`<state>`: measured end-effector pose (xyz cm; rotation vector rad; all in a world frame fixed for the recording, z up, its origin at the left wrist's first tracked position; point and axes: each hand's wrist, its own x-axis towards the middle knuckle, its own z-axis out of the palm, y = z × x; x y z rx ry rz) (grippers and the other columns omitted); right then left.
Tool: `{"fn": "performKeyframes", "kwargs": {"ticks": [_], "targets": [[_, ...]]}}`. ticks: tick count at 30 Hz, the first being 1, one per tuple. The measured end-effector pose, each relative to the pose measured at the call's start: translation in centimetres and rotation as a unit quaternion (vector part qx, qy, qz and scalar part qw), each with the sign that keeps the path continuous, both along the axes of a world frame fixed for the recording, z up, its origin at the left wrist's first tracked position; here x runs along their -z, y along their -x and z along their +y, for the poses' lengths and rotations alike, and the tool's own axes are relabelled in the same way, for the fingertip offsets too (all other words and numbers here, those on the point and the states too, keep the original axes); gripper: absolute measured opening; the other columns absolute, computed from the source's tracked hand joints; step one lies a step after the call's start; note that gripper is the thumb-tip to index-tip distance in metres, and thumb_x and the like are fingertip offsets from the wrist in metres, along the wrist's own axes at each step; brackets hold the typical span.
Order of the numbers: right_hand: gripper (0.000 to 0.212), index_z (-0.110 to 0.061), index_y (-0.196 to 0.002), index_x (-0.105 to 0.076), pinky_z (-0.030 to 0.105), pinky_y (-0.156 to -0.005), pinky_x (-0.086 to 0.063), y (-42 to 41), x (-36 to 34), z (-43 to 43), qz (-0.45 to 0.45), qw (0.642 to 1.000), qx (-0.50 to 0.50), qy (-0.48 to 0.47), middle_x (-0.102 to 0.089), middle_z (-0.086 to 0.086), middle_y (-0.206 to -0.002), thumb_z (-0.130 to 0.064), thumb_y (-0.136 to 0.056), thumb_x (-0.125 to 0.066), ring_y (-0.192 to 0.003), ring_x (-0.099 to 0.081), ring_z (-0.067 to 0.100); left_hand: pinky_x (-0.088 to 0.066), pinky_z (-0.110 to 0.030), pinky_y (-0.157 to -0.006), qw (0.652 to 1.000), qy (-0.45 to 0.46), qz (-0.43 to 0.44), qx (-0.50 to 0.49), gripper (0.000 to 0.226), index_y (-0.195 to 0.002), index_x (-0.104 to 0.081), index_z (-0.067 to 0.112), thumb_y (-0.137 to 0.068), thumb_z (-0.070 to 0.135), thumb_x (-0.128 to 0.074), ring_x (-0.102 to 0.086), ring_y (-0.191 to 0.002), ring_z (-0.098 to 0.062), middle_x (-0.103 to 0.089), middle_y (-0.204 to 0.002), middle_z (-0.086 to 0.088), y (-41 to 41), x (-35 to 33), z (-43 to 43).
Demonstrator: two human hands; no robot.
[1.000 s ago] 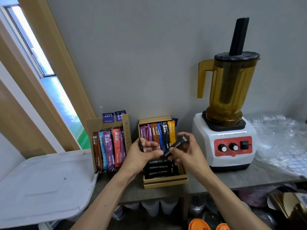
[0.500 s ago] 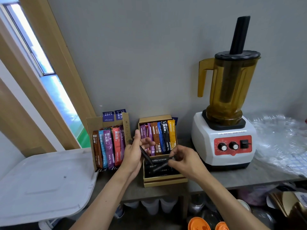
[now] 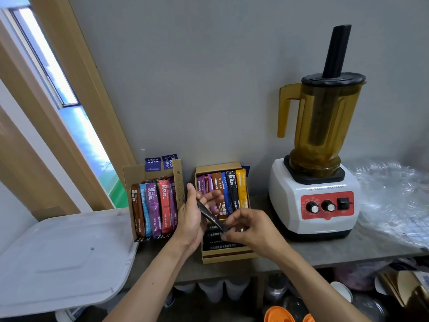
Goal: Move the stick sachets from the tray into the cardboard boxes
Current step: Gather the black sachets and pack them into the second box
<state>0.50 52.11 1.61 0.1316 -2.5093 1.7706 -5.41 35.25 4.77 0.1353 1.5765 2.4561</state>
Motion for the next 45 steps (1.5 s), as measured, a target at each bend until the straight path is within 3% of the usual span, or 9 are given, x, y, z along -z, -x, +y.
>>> {"fn": "performKeyframes", "kwargs": {"ticks": [5,7,10,15,22,25,30,35,45], "targets": [[0.004,-0.016,-0.094,-0.075,0.03,-0.075,-0.061,0.2,0.0,0.8,0.007,0.994,0.068,0.082,-0.079,0.003,-0.091,-0.016,-0.092,-0.078,-0.085,-0.075,0.012,-0.053,-0.044,-0.095,0.998,0.064,0.016,0.006,0.051,-0.112,-0.063,0.01,-0.108,0.052,-0.033,-0.071,-0.116,-0.029,-0.076,-0.119,-0.016,0.5,0.2,-0.7],[0.004,-0.012,-0.089,-0.075,0.038,-0.079,-0.061,0.2,-0.2,1.5,-0.025,0.983,0.097,0.156,-0.078,0.011,-0.088,-0.013,-0.092,-0.075,-0.084,-0.075,0.022,-0.053,-0.034,-0.083,0.993,0.111,0.034,0.001,0.052,-0.117,-0.066,0.006,-0.109,0.048,-0.038,-0.072,-0.101,-0.019,-0.077,-0.108,-0.012,0.9,0.6,-1.3],[0.014,-0.003,-0.09,-0.073,0.032,-0.076,-0.056,0.5,-0.3,2.2,-0.053,0.97,0.112,0.207,-0.079,0.013,-0.088,-0.014,-0.097,-0.068,-0.084,-0.075,0.016,-0.048,-0.023,-0.066,0.988,0.146,0.049,0.007,0.037,-0.111,-0.068,0.005,-0.107,0.036,-0.049,-0.061,-0.074,-0.01,-0.067,-0.079,0.0,1.2,1.1,-1.8],[0.017,0.003,-0.094,-0.071,0.012,-0.058,-0.049,0.7,-0.2,2.4,-0.054,0.968,0.107,0.219,-0.077,0.009,-0.083,-0.013,-0.098,-0.067,-0.074,-0.07,0.005,-0.047,-0.029,-0.072,0.985,0.153,0.072,0.012,0.027,-0.105,-0.065,0.005,-0.107,0.029,-0.054,-0.055,-0.067,-0.009,-0.059,-0.073,0.002,1.6,1.5,-1.9],[0.011,-0.01,-0.106,-0.071,0.023,-0.061,-0.054,0.8,-0.1,3.0,-0.014,0.947,0.138,0.29,-0.076,0.006,-0.087,-0.011,-0.095,-0.073,-0.066,-0.066,0.004,-0.044,-0.025,-0.062,0.972,0.218,0.086,0.007,0.023,-0.089,-0.063,0.011,-0.107,0.024,-0.055,-0.048,-0.06,-0.011,-0.053,-0.064,0.003,1.8,1.8,-2.1],[0.01,-0.016,-0.104,-0.075,0.018,-0.061,-0.053,1.0,0.0,3.3,0.003,0.968,0.149,0.202,-0.079,0.003,-0.095,-0.011,-0.097,-0.071,-0.077,-0.071,0.006,-0.041,-0.023,-0.058,0.981,0.168,0.085,-0.048,0.022,-0.109,-0.065,0.008,-0.11,0.022,-0.048,-0.047,-0.059,-0.008,-0.053,-0.068,0.006,2.0,1.7,-1.8],[0.012,-0.027,-0.106,-0.075,0.027,-0.075,-0.064,1.0,0.5,2.1,-0.014,0.993,0.074,0.087,-0.076,-0.008,-0.107,-0.025,-0.095,-0.075,-0.101,-0.073,0.003,-0.043,-0.021,-0.055,0.98,0.18,0.07,-0.054,0.021,-0.107,-0.062,0.011,-0.11,0.027,-0.048,-0.049,-0.058,-0.005,-0.053,-0.074,0.005,1.8,2.1,-0.1],[0.03,-0.037,-0.113,-0.069,0.022,-0.073,-0.061,1.8,1.4,0.9,0.013,0.99,0.065,-0.123,-0.068,-0.015,-0.106,-0.032,-0.086,-0.084,-0.094,-0.069,0.001,-0.044,-0.023,-0.056,0.981,0.176,0.061,-0.06,0.023,-0.112,-0.062,0.009,-0.11,0.026,-0.048,-0.049,-0.057,-0.006,-0.051,-0.073,0.003,2.0,2.3,-0.3],[0.022,-0.039,-0.097,-0.063,0.032,-0.087,-0.063,2.7,1.1,1.3,0.055,0.988,0.026,-0.145,-0.069,-0.018,-0.108,-0.03,-0.087,-0.081,-0.104,-0.066,-0.002,-0.044,-0.022,-0.056,0.989,0.114,0.073,-0.053,0.021,-0.11,-0.062,0.012,-0.109,0.028,-0.049,-0.048,-0.058,-0.006,-0.051,-0.066,0.008,2.0,1.1,-1.0]]}}
